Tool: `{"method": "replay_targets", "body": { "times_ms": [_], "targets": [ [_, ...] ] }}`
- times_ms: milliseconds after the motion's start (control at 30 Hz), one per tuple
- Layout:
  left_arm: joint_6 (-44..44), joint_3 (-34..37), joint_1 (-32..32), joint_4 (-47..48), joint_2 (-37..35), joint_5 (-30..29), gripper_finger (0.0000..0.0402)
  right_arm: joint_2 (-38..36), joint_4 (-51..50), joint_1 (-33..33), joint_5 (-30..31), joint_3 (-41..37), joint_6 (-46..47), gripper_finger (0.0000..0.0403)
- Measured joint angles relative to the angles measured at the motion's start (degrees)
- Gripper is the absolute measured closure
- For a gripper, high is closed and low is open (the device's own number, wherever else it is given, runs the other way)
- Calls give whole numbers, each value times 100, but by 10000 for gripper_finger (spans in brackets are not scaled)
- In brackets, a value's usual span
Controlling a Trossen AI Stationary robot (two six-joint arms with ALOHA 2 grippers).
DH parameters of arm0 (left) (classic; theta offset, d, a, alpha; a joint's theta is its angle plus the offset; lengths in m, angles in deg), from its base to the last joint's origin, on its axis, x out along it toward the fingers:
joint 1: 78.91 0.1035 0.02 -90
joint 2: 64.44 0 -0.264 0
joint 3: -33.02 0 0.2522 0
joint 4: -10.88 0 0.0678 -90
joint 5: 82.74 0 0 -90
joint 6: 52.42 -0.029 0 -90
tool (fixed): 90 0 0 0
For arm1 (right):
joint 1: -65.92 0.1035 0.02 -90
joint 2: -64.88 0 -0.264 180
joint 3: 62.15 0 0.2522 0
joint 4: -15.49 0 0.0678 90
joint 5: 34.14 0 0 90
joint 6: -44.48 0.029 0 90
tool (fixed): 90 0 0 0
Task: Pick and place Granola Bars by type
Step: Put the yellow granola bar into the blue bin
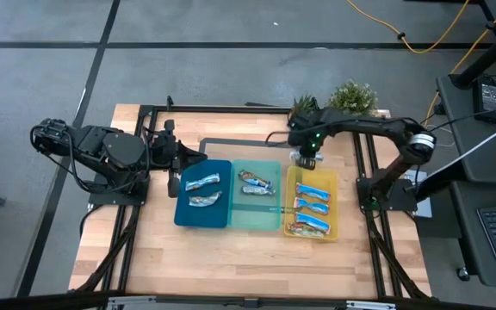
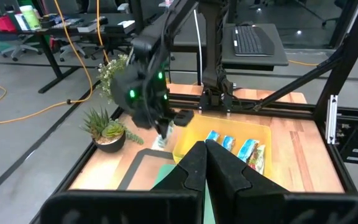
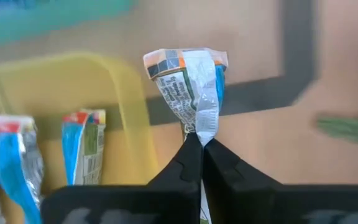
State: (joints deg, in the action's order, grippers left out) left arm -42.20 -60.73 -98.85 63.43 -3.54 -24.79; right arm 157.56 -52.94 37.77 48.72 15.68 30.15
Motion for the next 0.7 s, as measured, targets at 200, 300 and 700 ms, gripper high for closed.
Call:
{"method": "replay_targets", "body": {
  "times_ms": [200, 300, 700],
  "targets": [
    [1, 0, 0, 44, 3, -4, 400, -768, -2, -216, 0, 357, 273, 398],
    [2, -2, 22, 45, 50, -12, 397, -1172, 36, -251, -16, 557, 460, 397],
    [-219, -2, 554, 125, 502, -9, 341, -2383, 1338, -244, -1224, 1094, 1602, 396]
  ]
}}
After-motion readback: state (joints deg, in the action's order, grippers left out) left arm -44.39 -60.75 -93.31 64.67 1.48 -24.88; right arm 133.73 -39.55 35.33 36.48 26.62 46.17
